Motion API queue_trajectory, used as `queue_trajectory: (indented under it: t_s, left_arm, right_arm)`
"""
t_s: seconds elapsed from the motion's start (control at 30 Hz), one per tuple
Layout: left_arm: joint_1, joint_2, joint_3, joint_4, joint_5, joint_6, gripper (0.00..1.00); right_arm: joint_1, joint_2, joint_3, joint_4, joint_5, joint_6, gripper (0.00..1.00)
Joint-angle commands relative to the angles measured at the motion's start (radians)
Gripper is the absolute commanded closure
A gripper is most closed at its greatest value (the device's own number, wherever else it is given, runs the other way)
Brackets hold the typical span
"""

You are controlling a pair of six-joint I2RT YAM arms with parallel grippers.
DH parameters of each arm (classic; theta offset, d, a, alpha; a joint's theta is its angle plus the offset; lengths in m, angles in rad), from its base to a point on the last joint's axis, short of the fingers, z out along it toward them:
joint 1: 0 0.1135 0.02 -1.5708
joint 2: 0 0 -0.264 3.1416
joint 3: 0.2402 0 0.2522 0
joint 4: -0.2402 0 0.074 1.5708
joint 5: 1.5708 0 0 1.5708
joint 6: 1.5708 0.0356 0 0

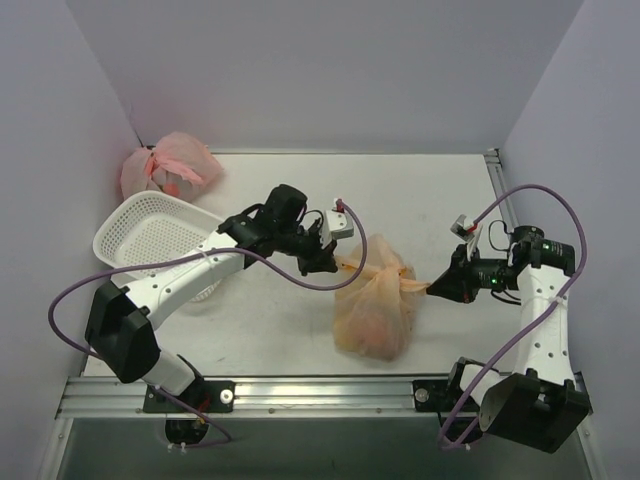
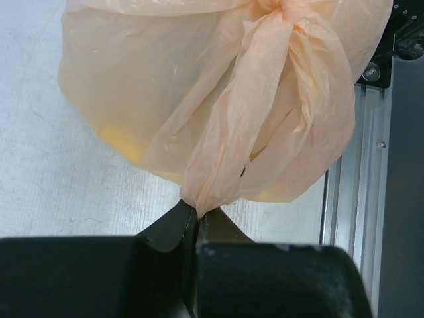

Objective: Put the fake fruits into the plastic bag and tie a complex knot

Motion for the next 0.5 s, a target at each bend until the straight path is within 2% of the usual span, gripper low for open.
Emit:
queue_trajectory:
  t_s: [0.0,0.03,0.07,0.1,0.17,0.2,0.3,0.4,0.47]
  left_arm:
    - [0.032,-0.052,-0.008,-0.014,-0.011,0.065,1.0]
    - [0.034,-0.052,-0.007,-0.011,-0.005,0.065,0.95]
    - [0.034,-0.052,-0.002,-0.012,0.0,0.062,0.63]
    - [0.034,-0.054,-0.001,-0.011,-0.011,0.054,0.33]
    - [0.041,-0.069,0.005,-0.006,-0.017,0.008,0.03]
    - [0.048,-0.091,0.009,-0.004,-0.019,-0.006,0.02]
    - [0.096,-0.159,0.007,0.0,0.019,-0.065,0.03]
    - [0.115,-0.221,-0.008,0.012,0.015,-0.096,0.03]
    - [0.118,-0.247,-0.024,0.009,0.019,-0.064,0.02]
  right_arm:
    - [-0.007,0.008,0.037,-0.094,-0.002,-0.088,1.0]
    - [0.006,0.008,0.043,-0.094,0.005,-0.082,1.0]
    - [0.039,0.015,0.06,-0.091,0.014,-0.05,1.0]
    - [0.052,0.023,0.072,-0.094,0.022,-0.033,0.78]
    - [0.055,0.032,0.096,-0.097,0.034,0.017,0.52]
    - [0.055,0.032,0.124,-0.1,0.041,0.028,0.38]
    - [0.055,0.012,0.179,-0.134,0.105,0.016,0.21]
    - [0.067,-0.006,0.233,-0.169,0.192,-0.036,0.2]
    - [0.101,-0.009,0.247,-0.174,0.234,-0.044,0.24]
